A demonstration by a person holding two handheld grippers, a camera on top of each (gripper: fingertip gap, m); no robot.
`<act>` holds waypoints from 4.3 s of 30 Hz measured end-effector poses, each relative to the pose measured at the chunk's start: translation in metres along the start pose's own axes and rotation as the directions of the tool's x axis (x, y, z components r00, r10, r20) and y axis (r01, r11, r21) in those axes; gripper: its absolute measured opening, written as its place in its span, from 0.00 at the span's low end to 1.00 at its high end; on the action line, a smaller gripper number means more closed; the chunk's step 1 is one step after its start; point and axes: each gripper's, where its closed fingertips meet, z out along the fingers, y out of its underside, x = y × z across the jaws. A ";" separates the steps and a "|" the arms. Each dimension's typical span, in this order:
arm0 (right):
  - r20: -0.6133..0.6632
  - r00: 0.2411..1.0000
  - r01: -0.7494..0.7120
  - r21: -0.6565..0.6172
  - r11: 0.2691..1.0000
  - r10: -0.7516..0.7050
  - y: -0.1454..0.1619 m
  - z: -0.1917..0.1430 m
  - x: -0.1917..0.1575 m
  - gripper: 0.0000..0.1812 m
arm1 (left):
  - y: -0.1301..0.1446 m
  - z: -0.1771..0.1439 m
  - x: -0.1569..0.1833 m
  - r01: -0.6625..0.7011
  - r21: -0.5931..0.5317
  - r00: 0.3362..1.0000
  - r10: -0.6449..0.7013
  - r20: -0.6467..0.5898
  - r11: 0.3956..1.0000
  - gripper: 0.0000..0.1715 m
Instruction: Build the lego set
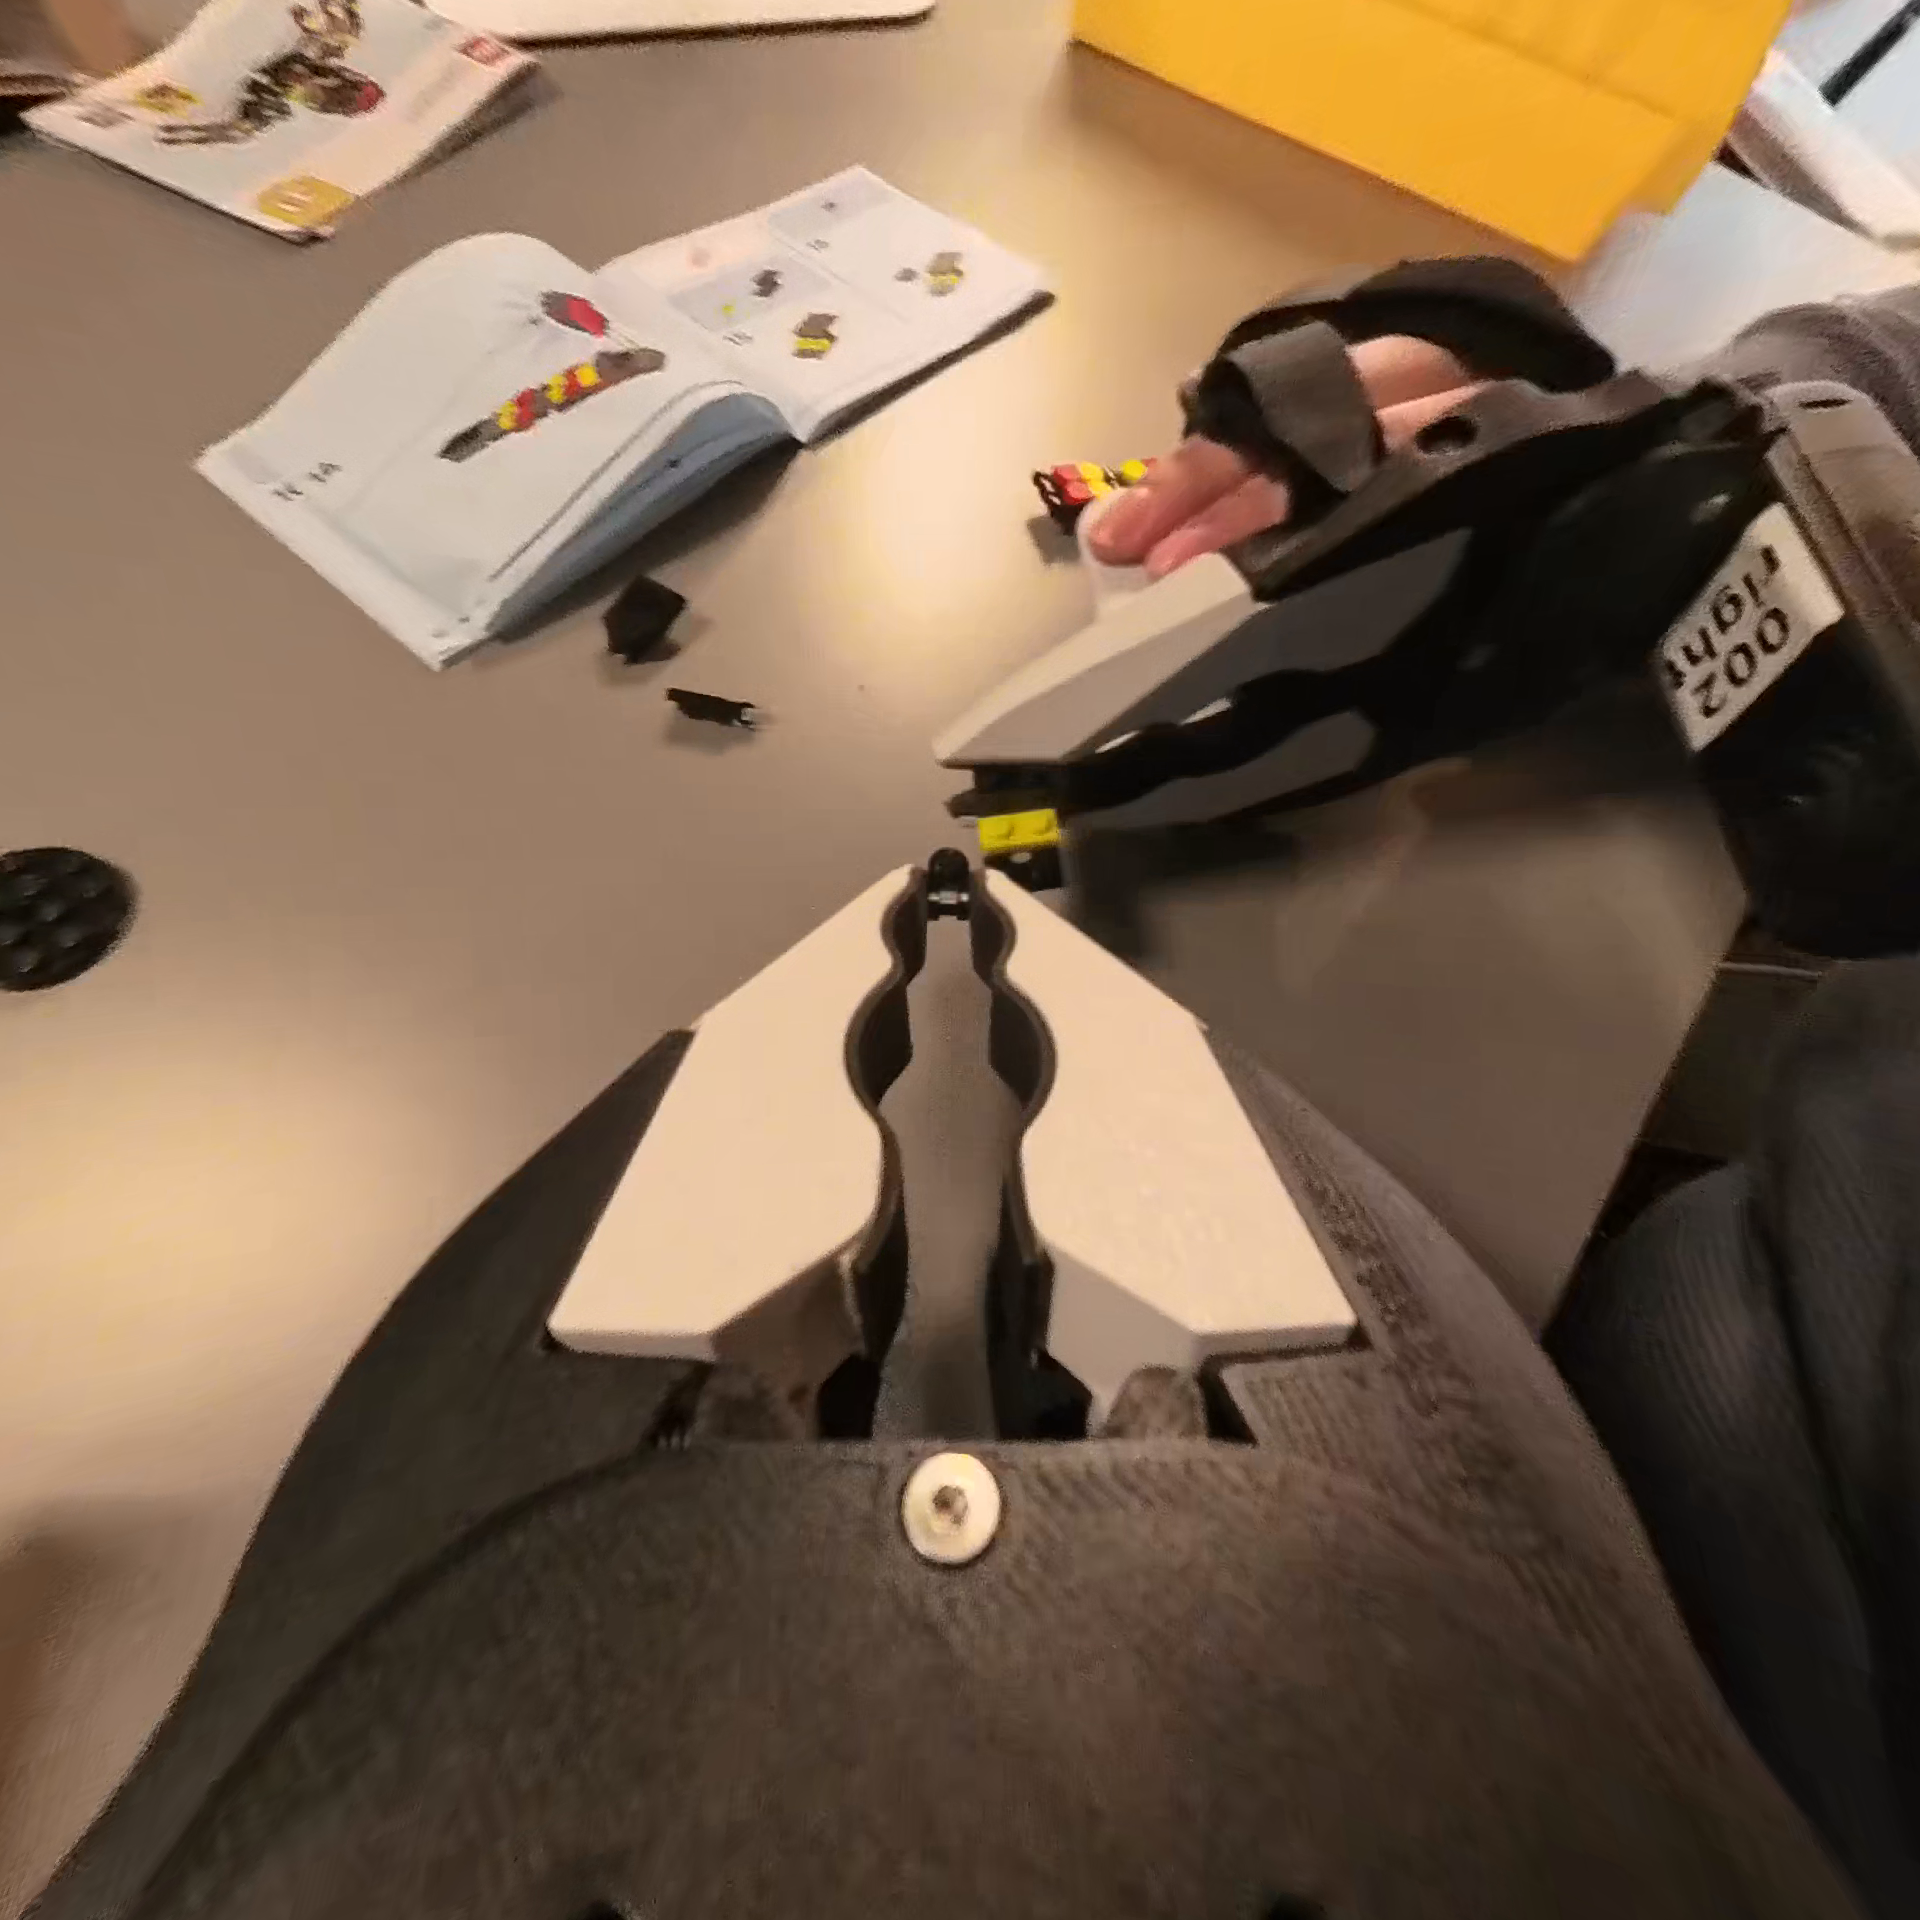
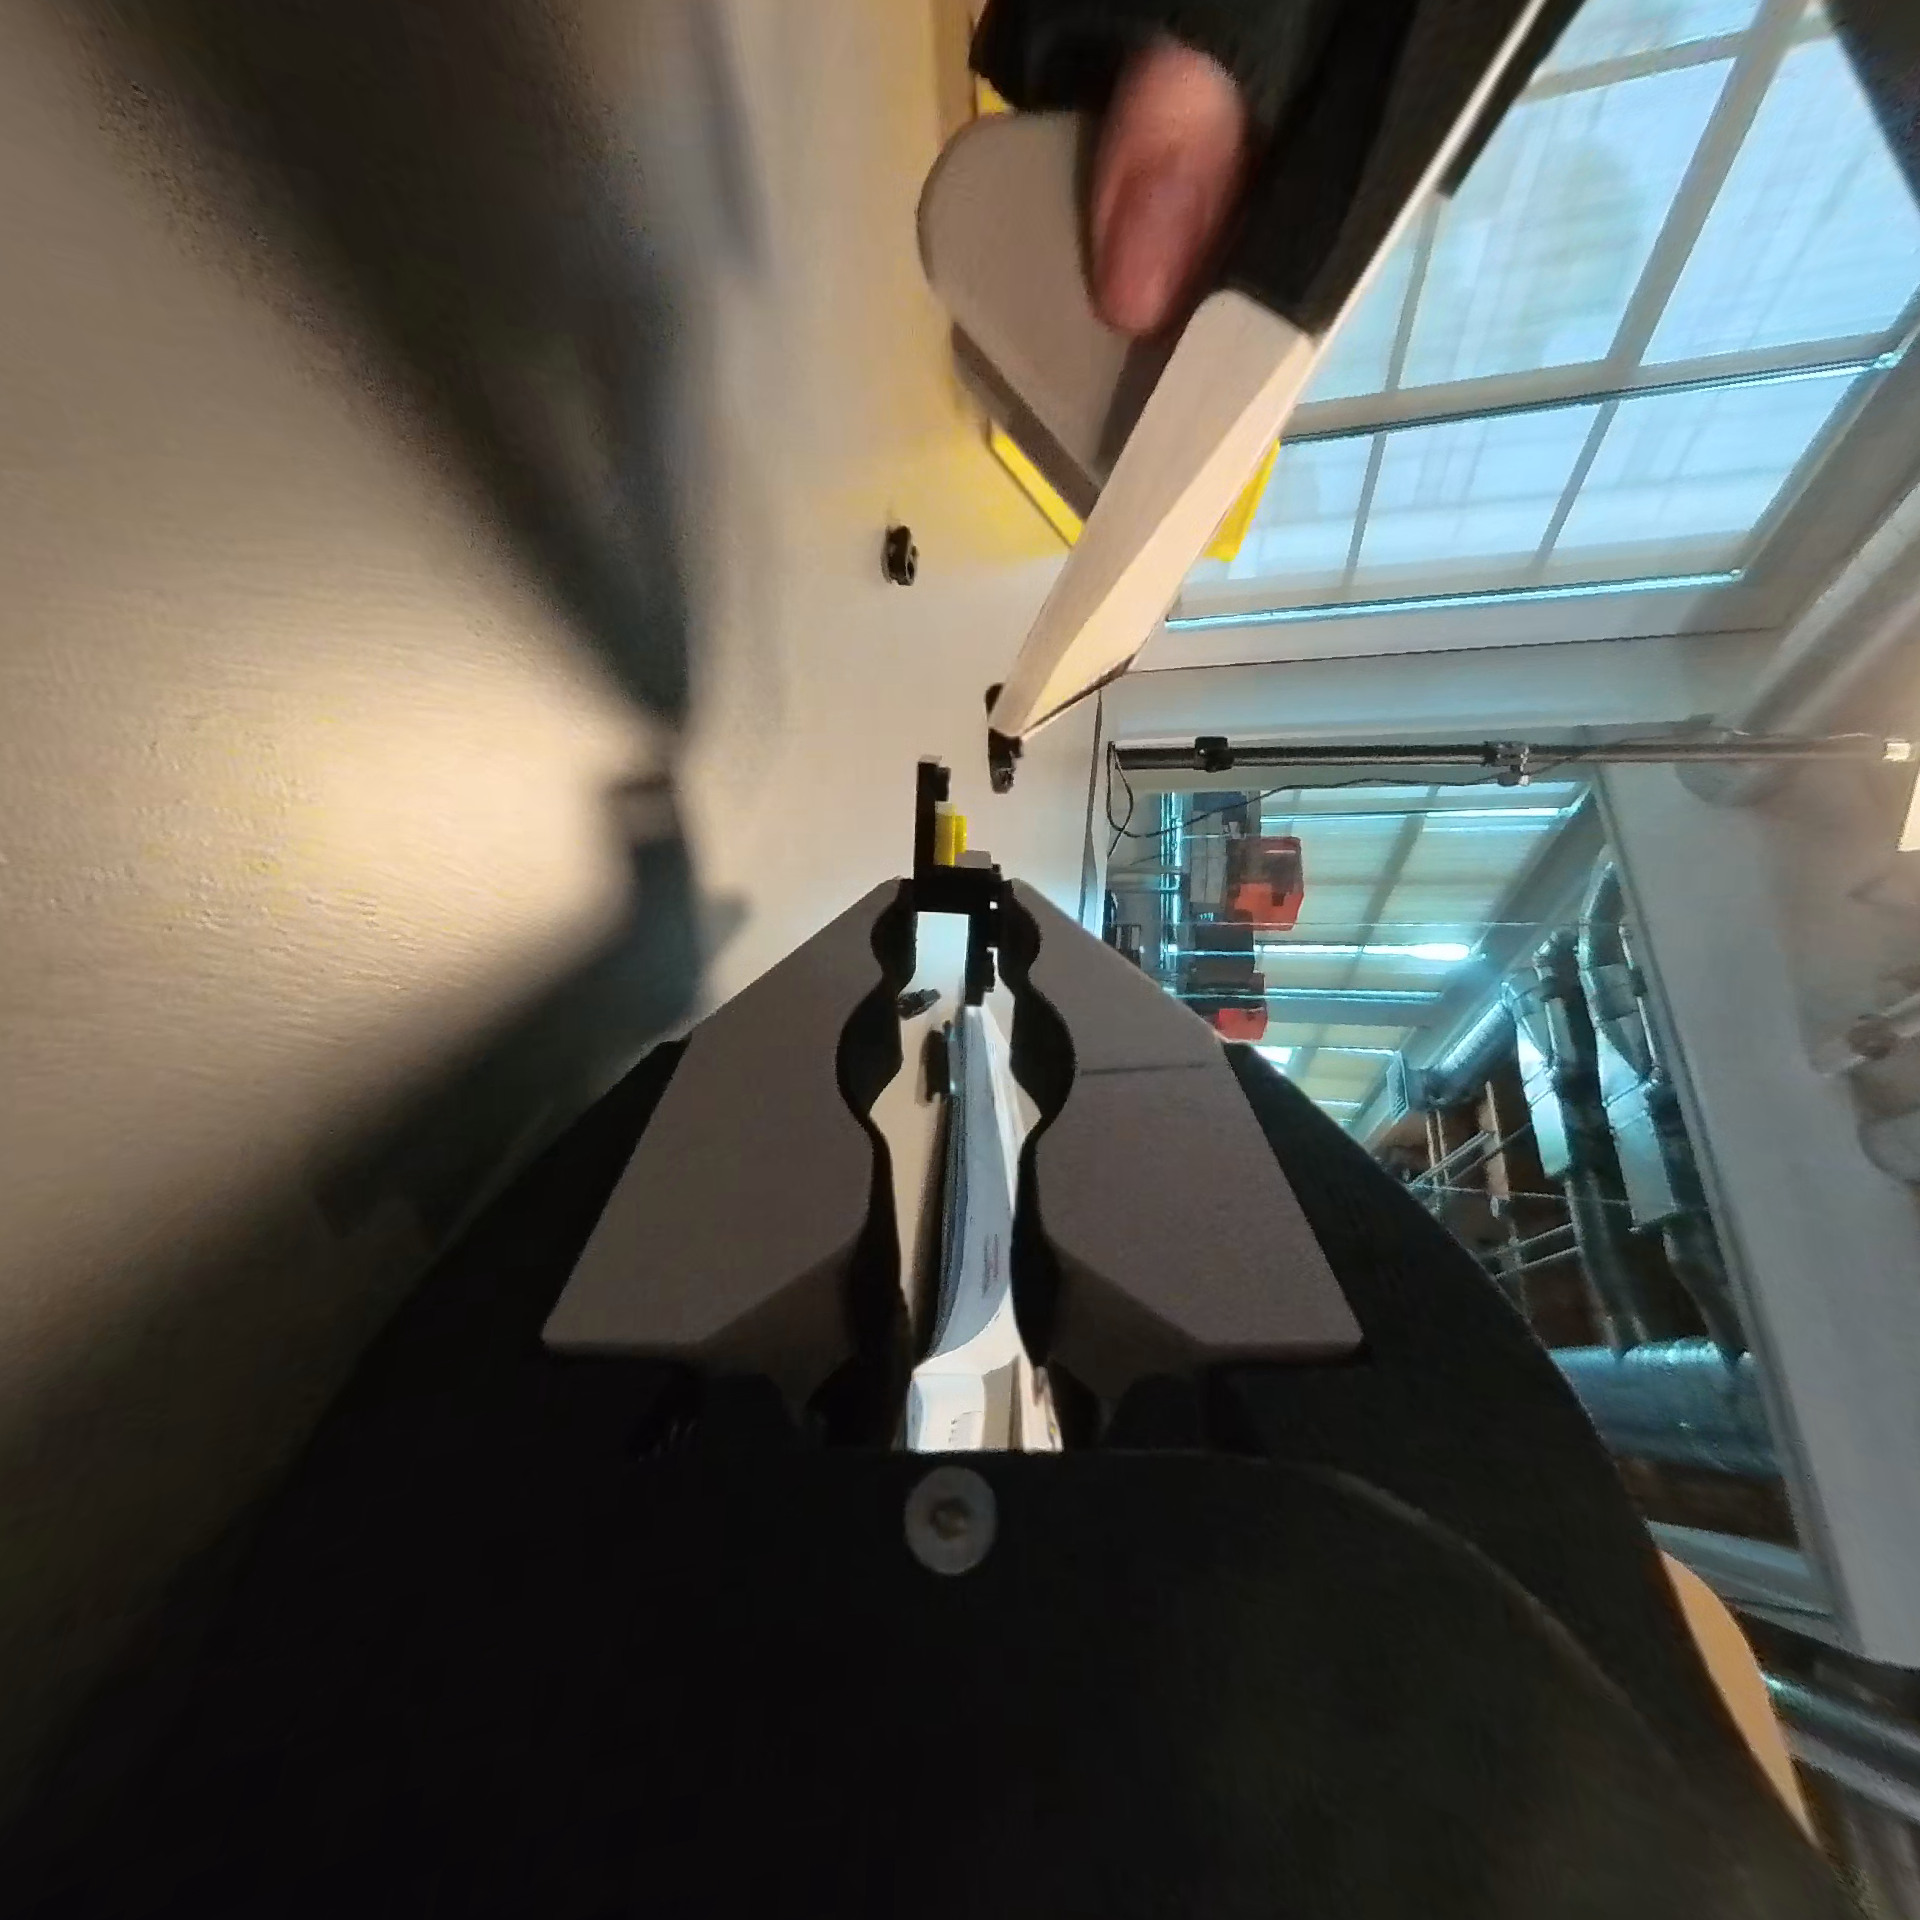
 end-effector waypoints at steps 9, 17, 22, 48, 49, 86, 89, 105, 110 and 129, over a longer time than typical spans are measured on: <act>0.040 0.998 0.041 -0.009 0.999 -0.040 -0.001 0.003 -0.008 0.07 | 0.011 0.007 0.010 0.082 -0.083 0.994 -0.088 -0.069 0.993 0.04; 0.118 0.993 0.011 -0.030 0.999 -0.008 0.001 0.007 -0.020 0.07 | 0.026 0.014 0.010 0.140 -0.111 0.986 -0.149 -0.075 0.984 0.04; 0.108 0.994 0.001 -0.037 0.999 0.003 0.001 0.009 -0.018 0.09 | 0.029 0.017 0.007 0.145 -0.095 0.987 -0.151 -0.051 0.985 0.04; 0.006 0.994 0.109 -0.052 0.993 -0.109 -0.006 0.009 -0.010 0.08 | 0.015 0.015 0.008 0.175 -0.055 0.984 -0.176 0.000 0.983 0.04; -0.001 0.994 0.107 -0.057 0.993 -0.107 -0.005 0.008 -0.009 0.08 | 0.013 0.014 0.008 0.172 -0.054 0.985 -0.172 0.010 0.984 0.04; -0.040 0.999 0.023 -0.071 0.997 -0.026 0.001 0.008 0.003 0.07 | 0.004 -0.004 0.007 0.147 -0.067 0.985 -0.139 0.105 0.987 0.11; -0.036 0.999 0.015 -0.069 0.997 -0.018 0.001 0.008 0.002 0.07 | 0.014 -0.010 0.018 0.141 -0.070 0.988 -0.136 0.075 0.988 0.15; -0.018 1.000 -0.008 -0.063 0.998 0.007 0.003 0.009 0.000 0.07 | 0.055 -0.012 0.103 -0.147 -0.120 0.959 0.112 -0.261 0.982 0.17; -0.017 1.000 -0.012 -0.064 0.998 0.011 0.003 0.009 0.000 0.07 | 0.054 -0.004 0.091 -0.204 -0.113 0.965 0.180 -0.193 0.972 0.16; -0.012 1.000 -0.021 -0.060 0.998 0.020 0.003 0.010 -0.001 0.07 | 0.060 0.000 0.090 -0.477 -0.141 0.860 0.428 -0.277 0.867 0.21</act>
